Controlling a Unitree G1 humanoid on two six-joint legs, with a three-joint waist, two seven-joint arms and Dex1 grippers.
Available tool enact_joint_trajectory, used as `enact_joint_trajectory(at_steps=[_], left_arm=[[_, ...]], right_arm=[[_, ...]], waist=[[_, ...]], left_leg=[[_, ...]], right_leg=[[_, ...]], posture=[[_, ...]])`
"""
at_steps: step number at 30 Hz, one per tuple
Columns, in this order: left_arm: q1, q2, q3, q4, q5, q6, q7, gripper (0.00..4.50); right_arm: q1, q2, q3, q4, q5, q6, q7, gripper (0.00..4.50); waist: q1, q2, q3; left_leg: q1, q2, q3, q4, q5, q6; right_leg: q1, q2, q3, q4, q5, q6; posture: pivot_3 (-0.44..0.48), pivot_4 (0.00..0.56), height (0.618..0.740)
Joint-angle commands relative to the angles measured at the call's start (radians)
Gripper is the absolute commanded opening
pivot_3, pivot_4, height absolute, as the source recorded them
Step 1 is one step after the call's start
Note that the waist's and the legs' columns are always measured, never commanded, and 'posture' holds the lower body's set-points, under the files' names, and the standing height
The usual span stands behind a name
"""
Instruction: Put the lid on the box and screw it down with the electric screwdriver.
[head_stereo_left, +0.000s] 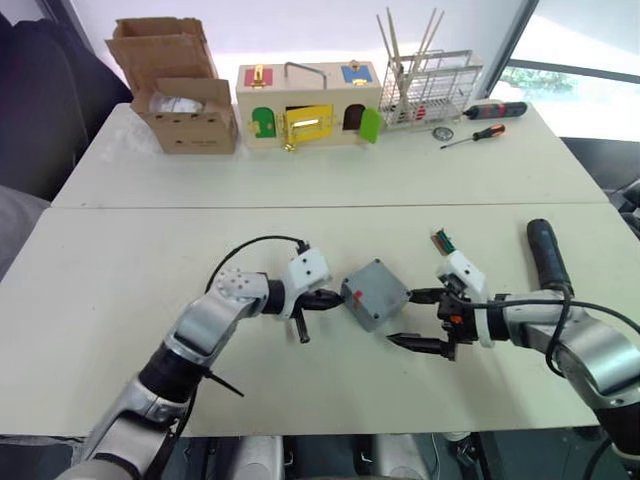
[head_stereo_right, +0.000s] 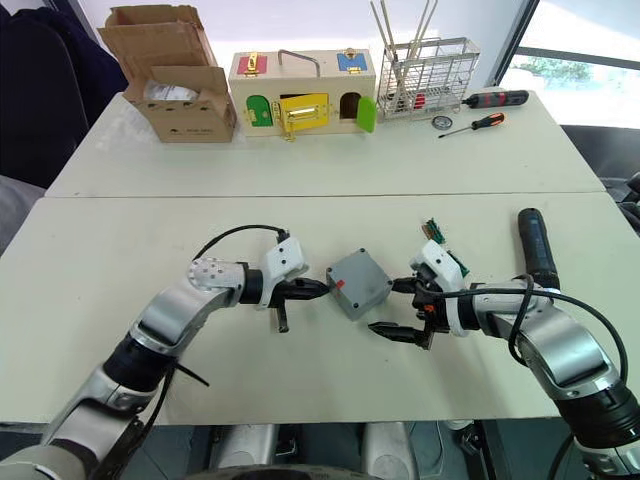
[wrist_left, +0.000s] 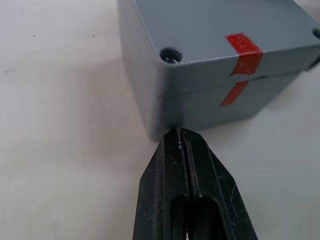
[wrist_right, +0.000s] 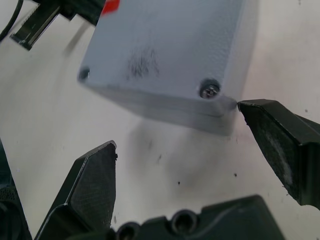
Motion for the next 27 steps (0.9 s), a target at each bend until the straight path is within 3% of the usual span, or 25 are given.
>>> enact_joint_trajectory(at_steps=[1,20,24,27], left_arm=[[-0.029,-0.028,0.008,0.024,-0.002,-0.033,0.015,0.00],[-0.076,-0.089,0.018,0.164,0.034,-0.144,0.049,0.00],[-0.072,-0.084,0.038,0.159,0.039,-0.151,0.070,0.00],[-0.049,-0.033,0.064,0.091,0.021,-0.118,0.053,0.00]], right_arm=[[0.019,0.005,-0.026,-0.066,0.026,0.019,-0.006,4.47],[0.105,0.038,-0.092,-0.166,0.064,0.093,-0.102,4.47],[0.156,0.017,-0.190,-0.192,0.080,0.130,-0.136,4.47],[0.218,0.010,-0.339,-0.191,0.106,0.150,-0.150,4.47]], waist=[[0.000,0.000,0.000],[0.001,0.000,0.000],[0.002,0.000,0.000],[0.001,0.000,0.000]], left_leg=[[0.000,0.000,0.000,0.000,0.000,0.000],[0.000,0.000,0.000,0.000,0.000,0.001],[0.000,0.000,0.000,0.000,0.000,0.001],[0.000,0.000,0.000,0.000,-0.001,0.002]], right_leg=[[0.000,0.000,0.000,0.000,0.000,0.000],[0.000,0.000,0.000,0.000,0.000,0.000],[0.000,0.000,0.000,0.000,0.000,0.000],[0.000,0.000,0.000,0.000,0.000,0.000]], posture=[[0.000,0.150,0.728],[0.000,0.150,0.728],[0.000,0.150,0.728],[0.000,0.150,0.728]])
